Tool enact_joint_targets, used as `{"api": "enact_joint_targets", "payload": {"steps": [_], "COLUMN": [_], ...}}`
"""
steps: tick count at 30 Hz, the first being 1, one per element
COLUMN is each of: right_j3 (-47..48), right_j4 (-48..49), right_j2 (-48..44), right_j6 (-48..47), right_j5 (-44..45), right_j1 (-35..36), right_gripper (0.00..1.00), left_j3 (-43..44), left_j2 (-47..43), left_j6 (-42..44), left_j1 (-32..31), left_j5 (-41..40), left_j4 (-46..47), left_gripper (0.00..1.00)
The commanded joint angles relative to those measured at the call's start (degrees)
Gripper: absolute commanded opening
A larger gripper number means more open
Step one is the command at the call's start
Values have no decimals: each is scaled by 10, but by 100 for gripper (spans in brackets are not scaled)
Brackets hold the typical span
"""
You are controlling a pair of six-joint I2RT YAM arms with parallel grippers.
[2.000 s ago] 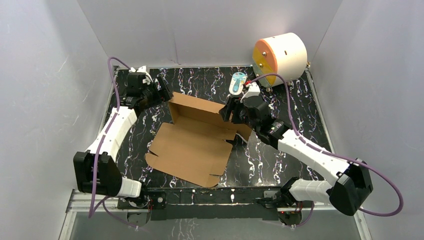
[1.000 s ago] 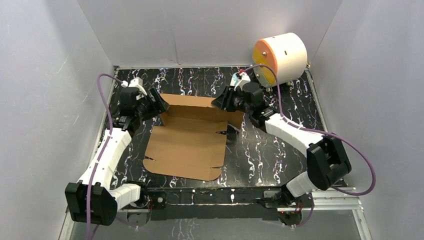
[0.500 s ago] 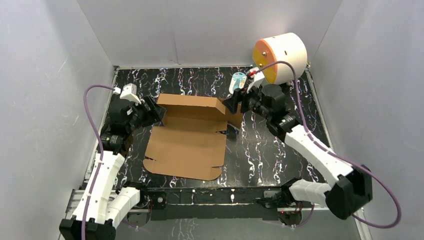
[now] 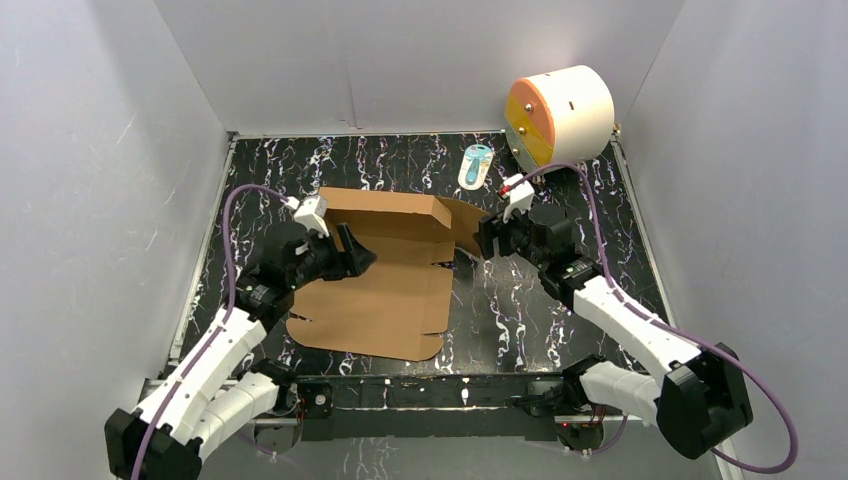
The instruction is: Fold the paper box
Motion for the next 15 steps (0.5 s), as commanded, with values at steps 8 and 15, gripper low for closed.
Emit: {"api": "enact_joint_targets", "payload": {"steps": [8, 15], "right_j3": [-61, -81], "right_j4": [262, 346], "right_j2": [69, 108], "right_j6": [-31, -47], "right_j5": [-120, -186], "right_j1": [-75, -95], "right_gripper": [72, 54], "left_j3": [-70, -92], "left_j2": [96, 179], "left_j6": [-26, -5], "left_j1": [-148, -223], "left_j5": [-142, -231], "left_j4": [192, 328], "left_gripper": [67, 68]}}
